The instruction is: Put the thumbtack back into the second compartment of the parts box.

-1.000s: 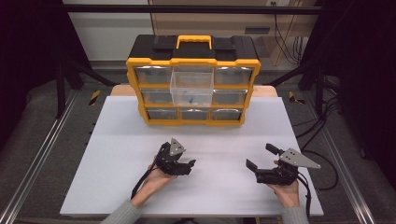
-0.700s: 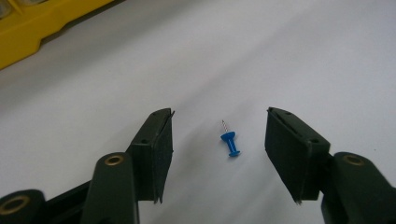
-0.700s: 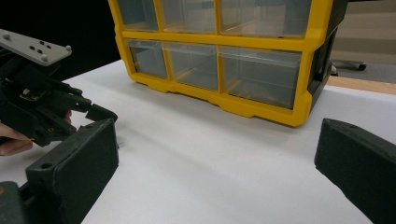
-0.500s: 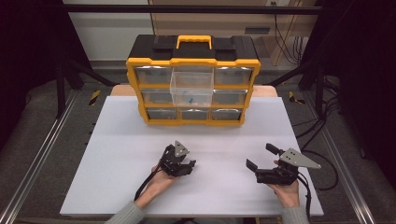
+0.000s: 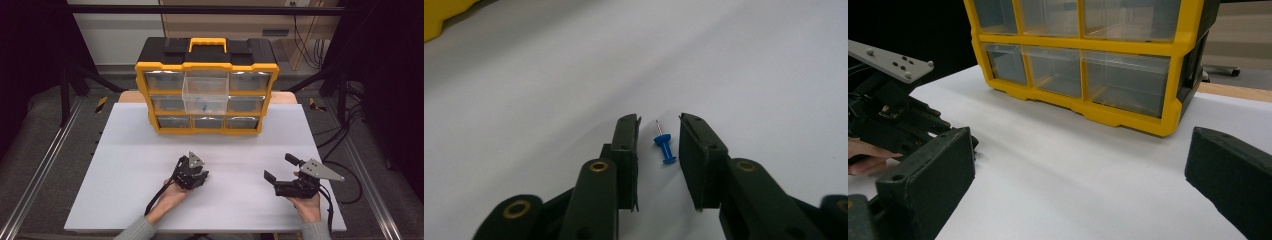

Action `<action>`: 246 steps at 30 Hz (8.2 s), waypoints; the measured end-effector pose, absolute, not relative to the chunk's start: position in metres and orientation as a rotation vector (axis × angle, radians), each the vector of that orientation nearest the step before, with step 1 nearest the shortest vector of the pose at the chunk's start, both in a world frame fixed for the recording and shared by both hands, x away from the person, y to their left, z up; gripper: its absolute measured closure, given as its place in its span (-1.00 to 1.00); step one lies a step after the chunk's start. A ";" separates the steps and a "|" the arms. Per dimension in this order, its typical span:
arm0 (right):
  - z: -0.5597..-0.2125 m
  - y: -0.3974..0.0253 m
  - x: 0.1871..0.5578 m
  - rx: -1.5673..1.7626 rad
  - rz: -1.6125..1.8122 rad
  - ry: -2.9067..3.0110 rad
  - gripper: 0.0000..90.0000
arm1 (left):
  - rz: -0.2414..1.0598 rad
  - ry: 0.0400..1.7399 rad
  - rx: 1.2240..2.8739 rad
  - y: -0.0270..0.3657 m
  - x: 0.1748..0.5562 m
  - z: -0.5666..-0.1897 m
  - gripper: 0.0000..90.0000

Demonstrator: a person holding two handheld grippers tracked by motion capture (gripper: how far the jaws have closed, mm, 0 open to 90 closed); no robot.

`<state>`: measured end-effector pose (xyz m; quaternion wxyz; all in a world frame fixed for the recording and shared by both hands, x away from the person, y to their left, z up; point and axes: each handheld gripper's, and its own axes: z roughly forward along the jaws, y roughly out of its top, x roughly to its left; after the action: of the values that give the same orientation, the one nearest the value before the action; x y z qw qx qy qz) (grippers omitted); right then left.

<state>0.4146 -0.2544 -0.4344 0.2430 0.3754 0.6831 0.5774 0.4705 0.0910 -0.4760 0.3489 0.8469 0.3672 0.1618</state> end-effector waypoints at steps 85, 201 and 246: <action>-0.434 -0.255 0.414 1.034 1.580 1.869 -0.99 | 0.447 0.864 2.105 0.120 0.454 -0.411 0.88; -0.434 -0.254 0.414 1.052 1.576 1.876 -0.99 | 0.701 0.734 1.943 0.119 0.493 -0.200 0.87; -0.434 -0.256 0.414 1.032 1.578 1.866 -0.99 | 0.727 0.797 1.987 0.113 0.543 -0.220 0.87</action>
<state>0.4145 -0.2556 -0.4342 0.2421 0.3773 0.6824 0.5773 0.5429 0.1130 -0.2196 0.4263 0.7950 0.3189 0.2907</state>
